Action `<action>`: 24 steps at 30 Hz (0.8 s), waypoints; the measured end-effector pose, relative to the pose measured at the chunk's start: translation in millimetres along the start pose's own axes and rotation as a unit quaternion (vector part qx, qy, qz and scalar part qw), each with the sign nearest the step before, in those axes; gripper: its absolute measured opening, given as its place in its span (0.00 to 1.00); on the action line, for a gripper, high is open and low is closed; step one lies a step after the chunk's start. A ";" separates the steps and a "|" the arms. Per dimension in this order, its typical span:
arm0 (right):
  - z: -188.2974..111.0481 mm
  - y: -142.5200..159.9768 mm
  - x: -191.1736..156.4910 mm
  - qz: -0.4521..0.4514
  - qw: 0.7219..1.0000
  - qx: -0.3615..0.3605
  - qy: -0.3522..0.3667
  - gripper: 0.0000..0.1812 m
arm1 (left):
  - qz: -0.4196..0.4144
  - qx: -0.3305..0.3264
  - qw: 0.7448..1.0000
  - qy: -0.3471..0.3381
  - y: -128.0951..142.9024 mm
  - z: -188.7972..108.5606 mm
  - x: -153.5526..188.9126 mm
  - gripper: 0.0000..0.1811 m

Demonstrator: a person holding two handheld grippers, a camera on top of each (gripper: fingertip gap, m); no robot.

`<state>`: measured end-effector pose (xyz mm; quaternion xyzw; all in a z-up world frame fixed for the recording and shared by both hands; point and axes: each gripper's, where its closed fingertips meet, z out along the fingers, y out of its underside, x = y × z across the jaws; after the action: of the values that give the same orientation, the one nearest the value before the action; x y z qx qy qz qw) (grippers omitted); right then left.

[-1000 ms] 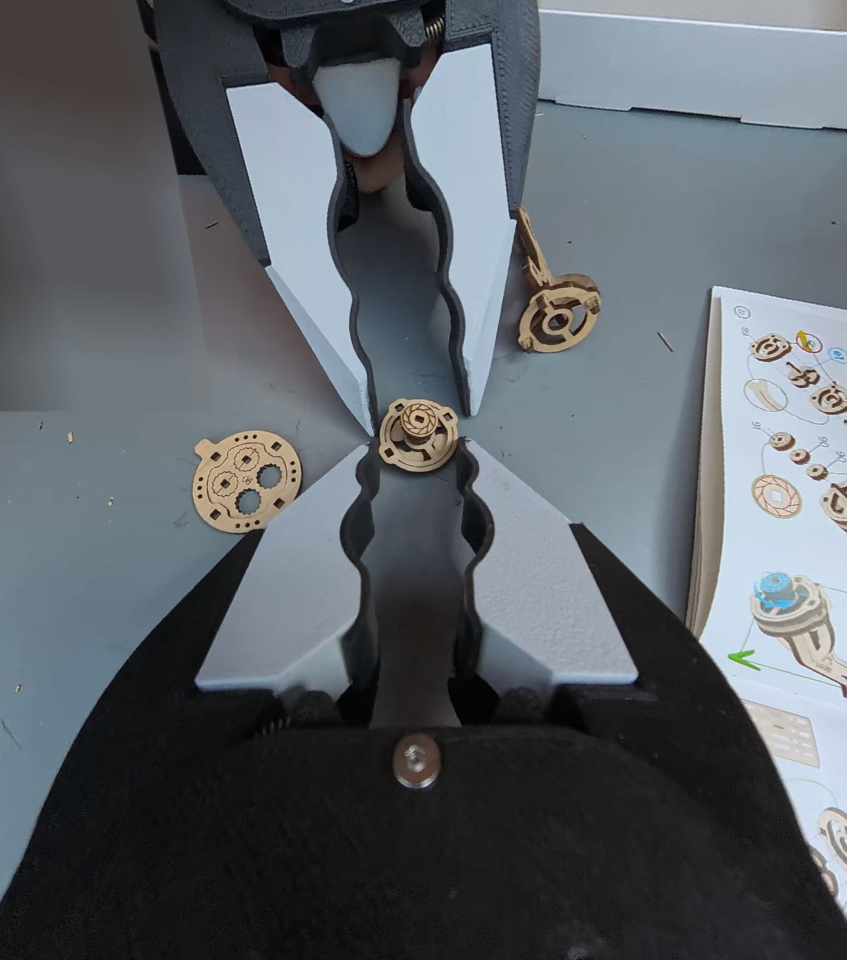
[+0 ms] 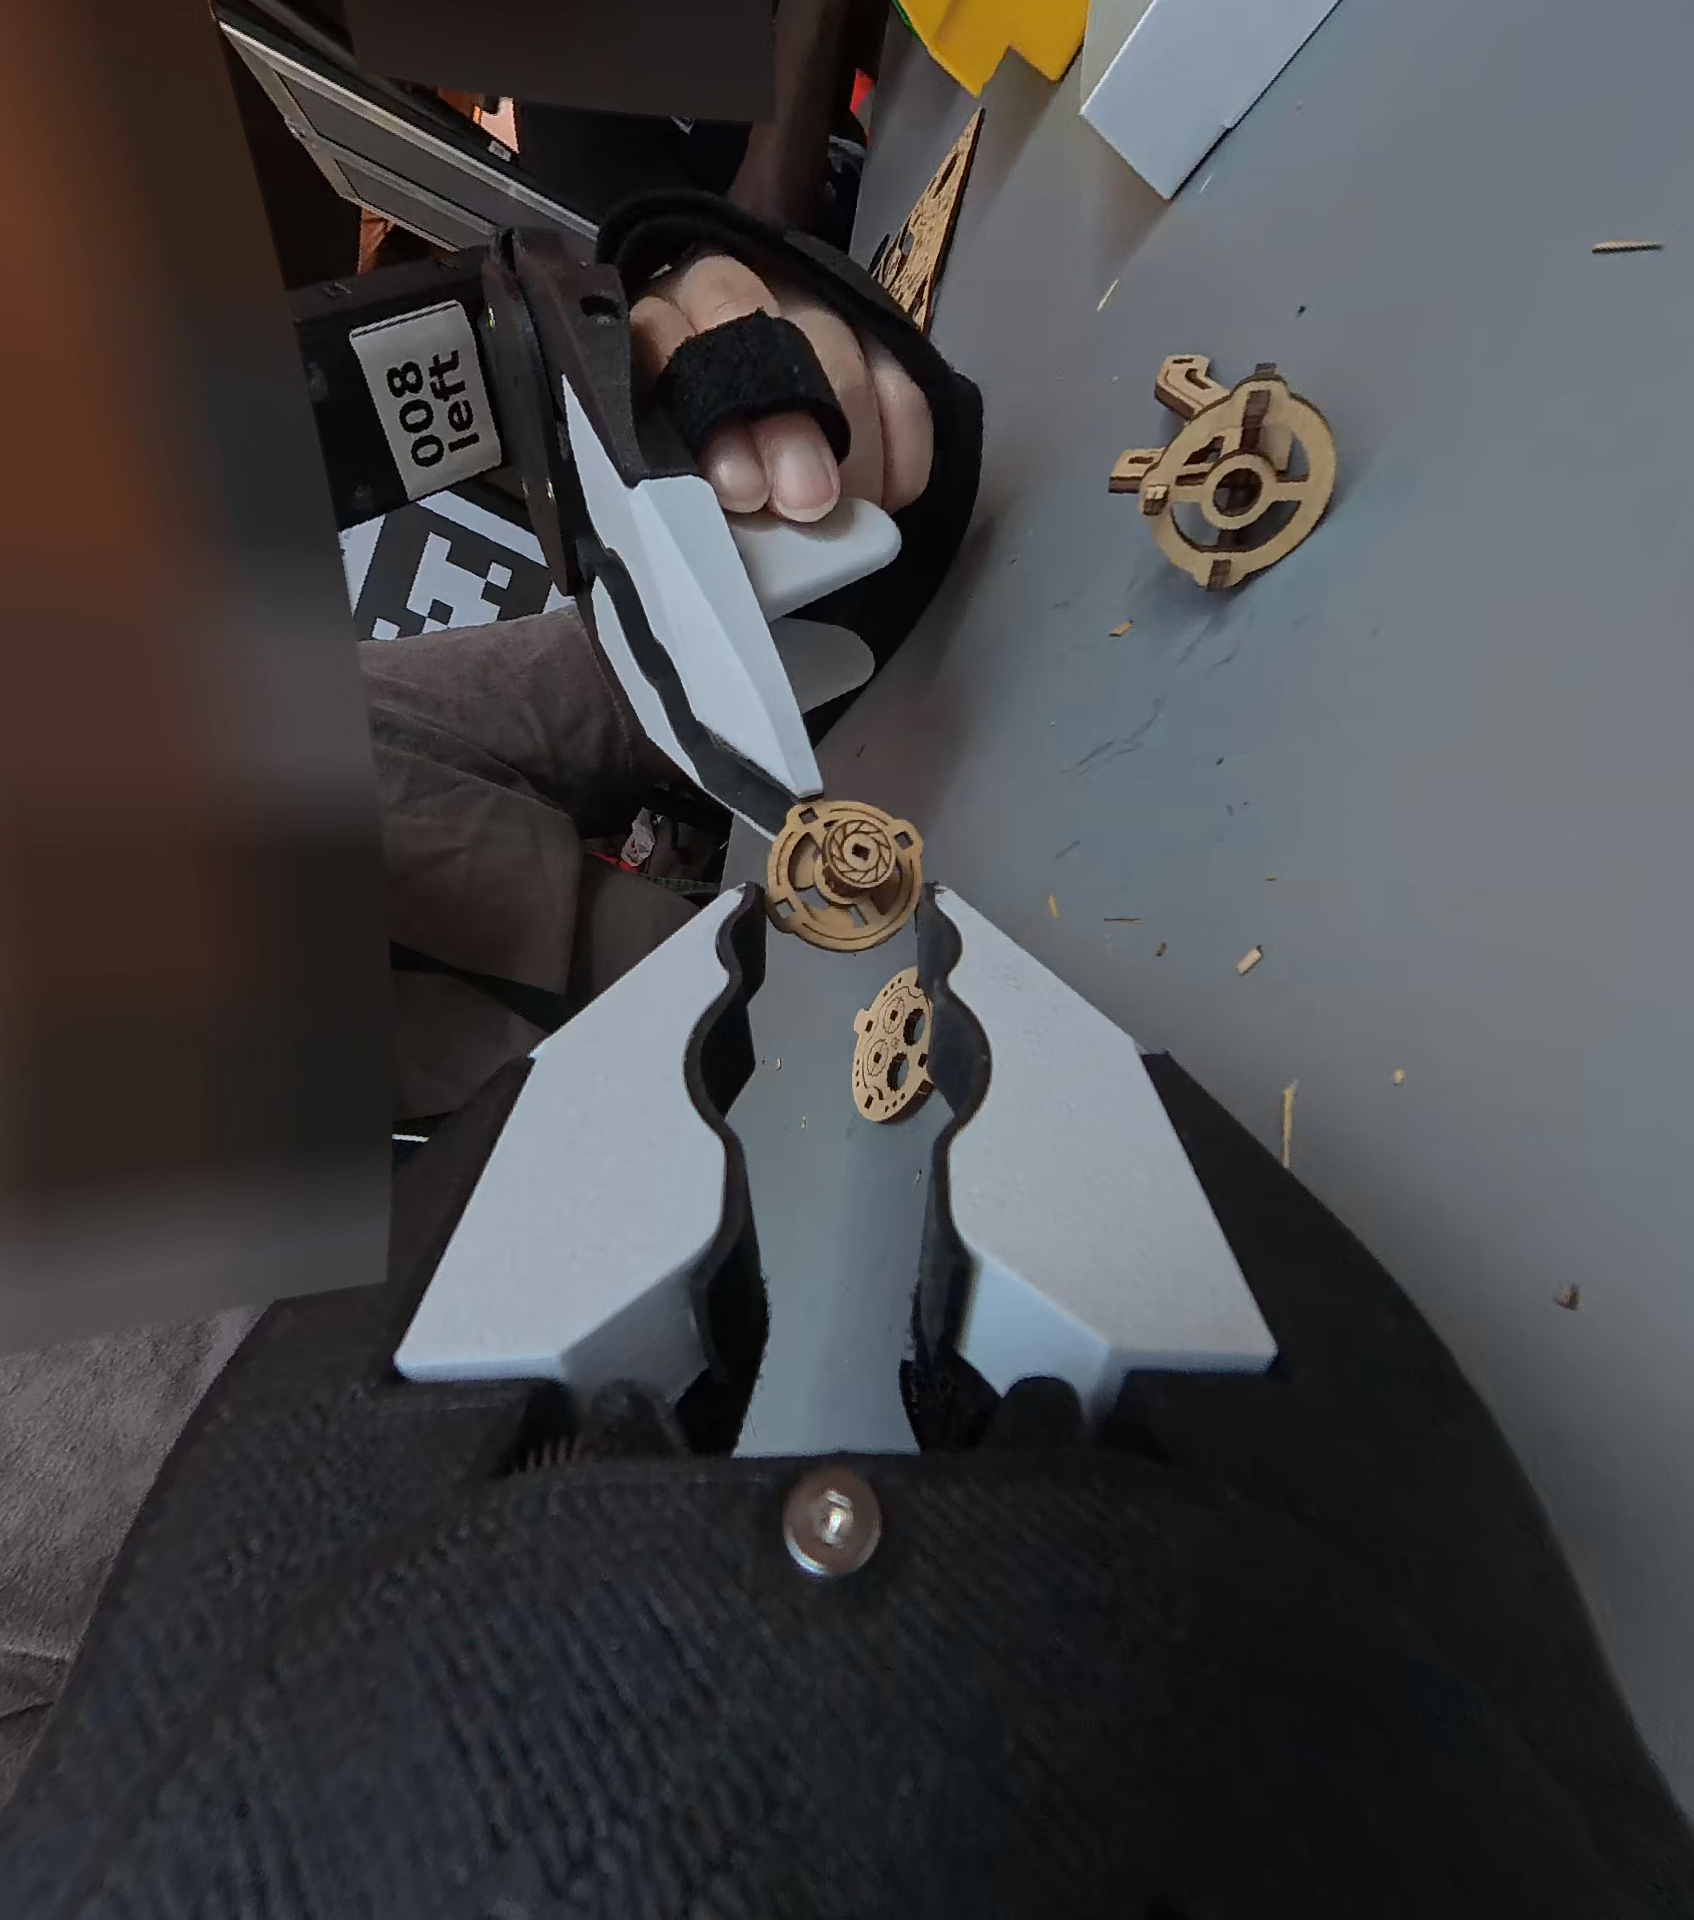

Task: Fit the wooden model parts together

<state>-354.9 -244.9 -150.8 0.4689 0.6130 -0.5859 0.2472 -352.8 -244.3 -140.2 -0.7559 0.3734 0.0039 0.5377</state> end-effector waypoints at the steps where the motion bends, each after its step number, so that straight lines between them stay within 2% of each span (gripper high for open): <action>1: -0.1 0.5 0.3 0.002 1.000 -0.001 -0.001 0.15 | 0.003 0.000 1.000 0.003 0.0 0.4 1.4 0.04; 5: 1.4 5.3 1.8 0.011 1.000 -0.015 -0.003 0.15 | 0.011 -0.007 1.000 0.002 2.2 2.5 3.0 0.02; 13: -3.5 -1.4 4.2 0.012 1.000 0.008 -0.006 0.15 | -0.010 -0.017 1.000 -0.010 5.5 3.7 -2.7 0.00; 22: -13.2 -8.1 12.5 -0.038 0.998 0.023 0.046 0.22 | -0.145 -0.017 0.989 -0.008 12.3 6.1 -14.4 0.00; 24: -17.2 -9.7 19.0 -0.067 0.994 0.023 0.087 0.22 | -0.193 -0.019 0.981 0.004 14.4 7.2 -14.7 0.00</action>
<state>-367.4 -221.9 -159.0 0.4813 0.6488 -0.5721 0.1421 -368.7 -232.2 -149.0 -0.8239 0.2220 -0.0957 0.5126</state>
